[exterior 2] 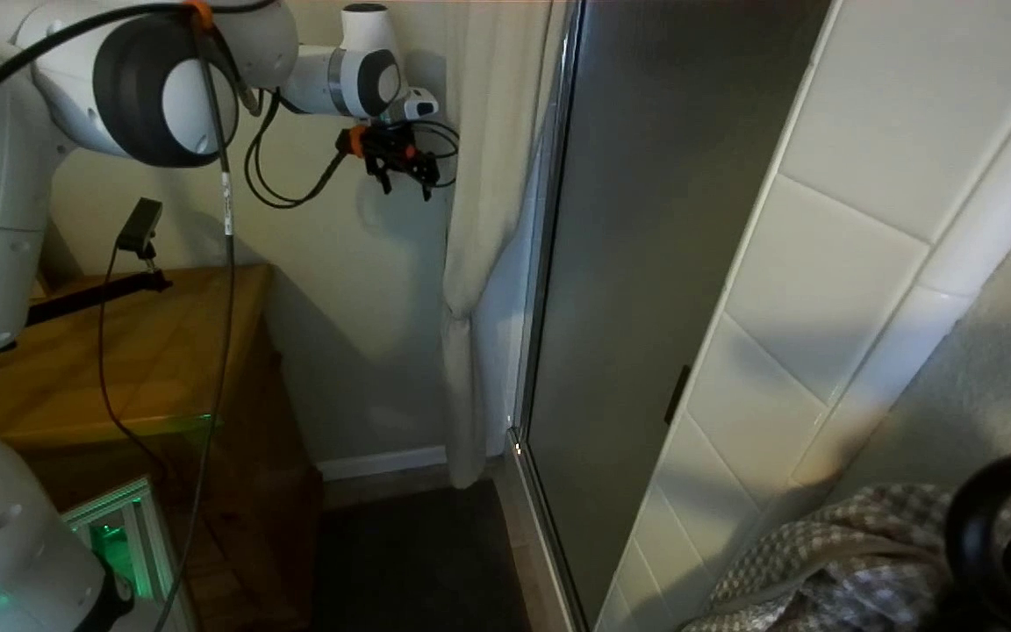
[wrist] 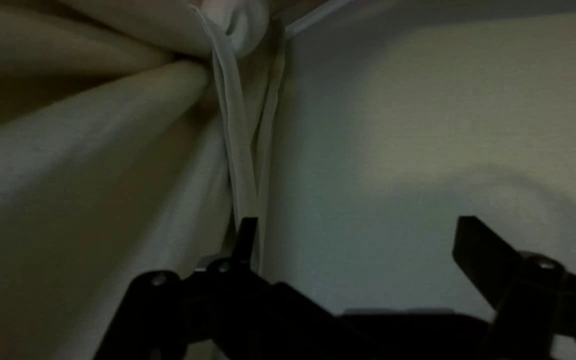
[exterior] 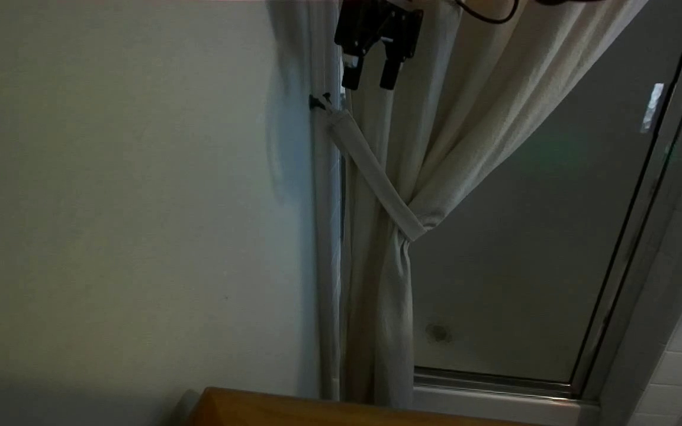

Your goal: Unhook the curtain strap

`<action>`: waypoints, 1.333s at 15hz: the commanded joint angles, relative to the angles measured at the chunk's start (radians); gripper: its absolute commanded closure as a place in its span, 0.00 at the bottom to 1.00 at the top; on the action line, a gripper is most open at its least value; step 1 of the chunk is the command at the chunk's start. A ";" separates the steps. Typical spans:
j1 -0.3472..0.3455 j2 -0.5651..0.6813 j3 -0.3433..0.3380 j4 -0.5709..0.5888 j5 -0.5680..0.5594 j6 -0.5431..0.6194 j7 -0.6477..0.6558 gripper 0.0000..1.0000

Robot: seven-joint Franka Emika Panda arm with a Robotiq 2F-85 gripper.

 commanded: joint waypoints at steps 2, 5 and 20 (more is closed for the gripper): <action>-0.002 0.014 -0.006 0.018 -0.010 0.001 -0.040 0.00; 0.000 0.015 -0.005 0.016 -0.010 0.001 -0.039 0.00; -0.013 0.089 -0.015 0.020 -0.023 0.292 -0.089 0.00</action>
